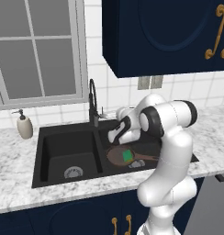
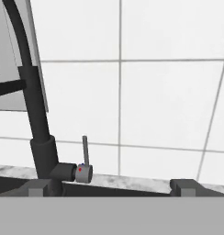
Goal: Pick the pan and sponge and place them into the sink. Then turn on the water.
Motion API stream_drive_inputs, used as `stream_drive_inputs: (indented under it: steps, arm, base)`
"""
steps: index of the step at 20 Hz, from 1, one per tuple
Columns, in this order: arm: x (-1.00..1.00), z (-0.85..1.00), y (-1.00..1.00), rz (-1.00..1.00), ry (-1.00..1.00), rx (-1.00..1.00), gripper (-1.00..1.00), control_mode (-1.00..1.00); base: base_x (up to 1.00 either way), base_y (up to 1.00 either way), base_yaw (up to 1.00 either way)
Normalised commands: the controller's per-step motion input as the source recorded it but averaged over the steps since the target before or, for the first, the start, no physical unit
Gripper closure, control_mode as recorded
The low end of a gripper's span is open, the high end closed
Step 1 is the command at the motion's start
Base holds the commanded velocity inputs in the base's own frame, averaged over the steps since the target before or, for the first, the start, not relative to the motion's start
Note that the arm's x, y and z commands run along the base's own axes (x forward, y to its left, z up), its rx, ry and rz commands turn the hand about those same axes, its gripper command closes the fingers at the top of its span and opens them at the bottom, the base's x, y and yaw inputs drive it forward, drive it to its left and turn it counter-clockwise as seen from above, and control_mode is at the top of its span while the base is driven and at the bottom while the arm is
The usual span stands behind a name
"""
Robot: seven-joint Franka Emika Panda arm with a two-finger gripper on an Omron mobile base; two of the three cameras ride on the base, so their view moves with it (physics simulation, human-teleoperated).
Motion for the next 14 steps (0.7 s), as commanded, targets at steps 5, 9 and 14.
stream_drive_inputs:
  steps: [5, 9, 14]
  arm:
    - [0.19, -0.18, 0.0, 0.0, -0.04, 0.0, -1.0, -1.0]
    - [0.15, -0.33, 0.06, 0.0, -0.06, 0.0, -1.0, -1.0]
    - [0.13, -0.45, 0.15, 0.0, -0.07, 0.0, -1.0, -1.0]
  base:
    - [0.0, 0.0, 0.0]
    - [0.0, 0.0, 0.0]
    - [0.0, 0.0, 0.0]
